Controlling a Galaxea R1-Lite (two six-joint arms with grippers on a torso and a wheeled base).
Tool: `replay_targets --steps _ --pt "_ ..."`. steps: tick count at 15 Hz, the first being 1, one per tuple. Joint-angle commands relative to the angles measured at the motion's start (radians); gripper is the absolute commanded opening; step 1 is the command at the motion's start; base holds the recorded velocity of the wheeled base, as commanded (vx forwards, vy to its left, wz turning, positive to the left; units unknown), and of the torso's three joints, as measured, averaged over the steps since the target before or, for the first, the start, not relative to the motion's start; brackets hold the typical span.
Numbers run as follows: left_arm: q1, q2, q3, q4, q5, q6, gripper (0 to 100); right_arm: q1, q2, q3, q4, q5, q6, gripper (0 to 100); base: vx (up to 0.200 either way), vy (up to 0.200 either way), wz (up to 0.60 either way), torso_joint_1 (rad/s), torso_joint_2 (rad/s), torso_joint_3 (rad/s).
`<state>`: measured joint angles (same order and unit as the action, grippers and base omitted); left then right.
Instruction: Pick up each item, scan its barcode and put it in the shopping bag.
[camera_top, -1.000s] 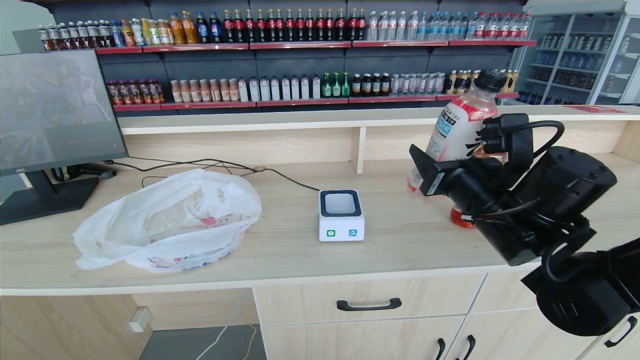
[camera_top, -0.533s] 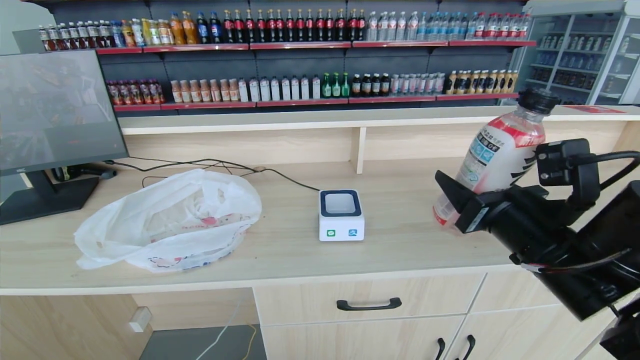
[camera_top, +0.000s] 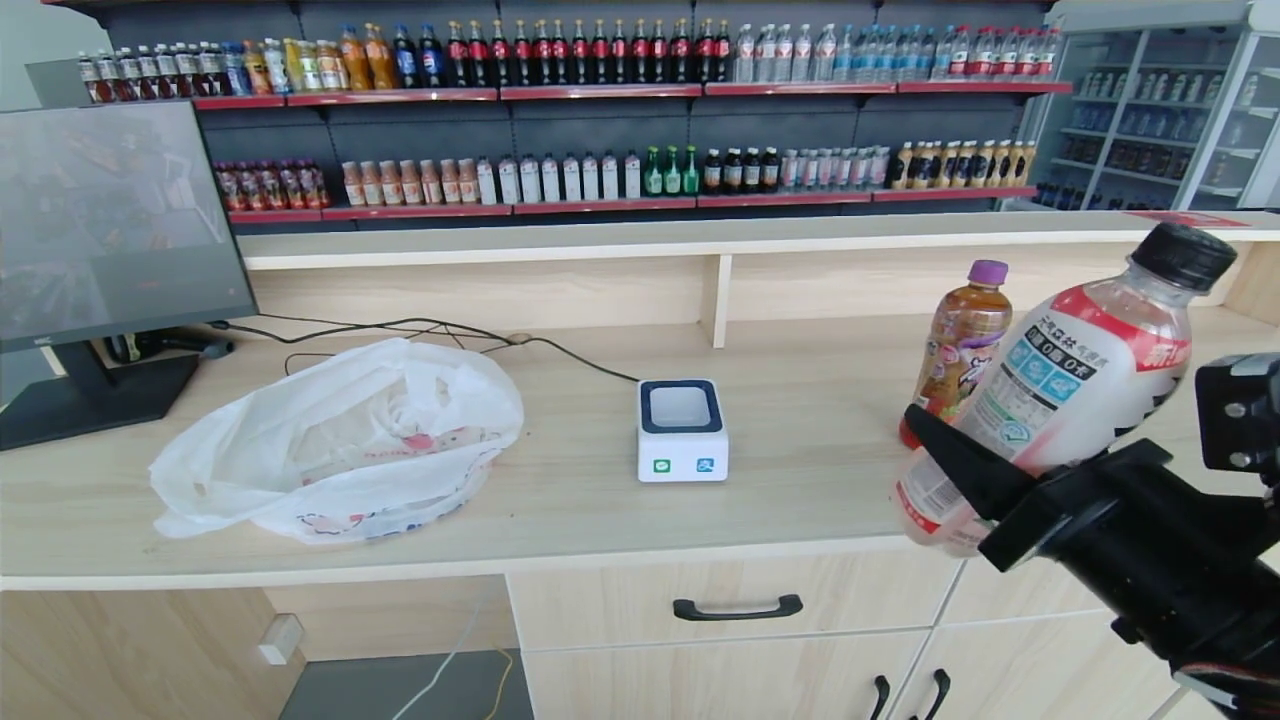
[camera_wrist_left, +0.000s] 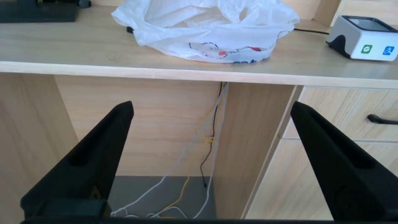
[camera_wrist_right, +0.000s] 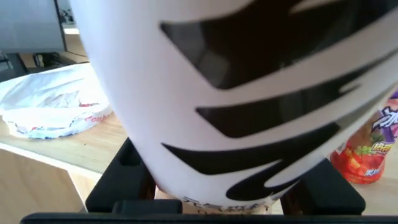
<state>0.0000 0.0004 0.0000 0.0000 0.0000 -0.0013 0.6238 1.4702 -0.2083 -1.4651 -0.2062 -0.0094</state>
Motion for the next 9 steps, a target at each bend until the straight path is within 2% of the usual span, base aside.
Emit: replay_targets --steps 1,5,9 --pt "0.0 0.0 0.0 0.0 0.0 0.0 100 0.011 -0.025 0.017 0.0 0.028 0.009 0 0.0 0.0 0.0 0.0 0.0 0.0" --pt "0.0 0.0 0.0 0.0 0.0 0.0 100 0.014 -0.025 0.087 0.0 0.235 0.083 0 0.0 0.0 0.0 0.0 0.0 0.0" --pt "0.0 0.0 0.0 0.0 0.0 0.0 100 0.016 -0.021 0.078 0.002 0.458 0.206 0 0.0 0.0 0.0 0.0 0.0 0.0"
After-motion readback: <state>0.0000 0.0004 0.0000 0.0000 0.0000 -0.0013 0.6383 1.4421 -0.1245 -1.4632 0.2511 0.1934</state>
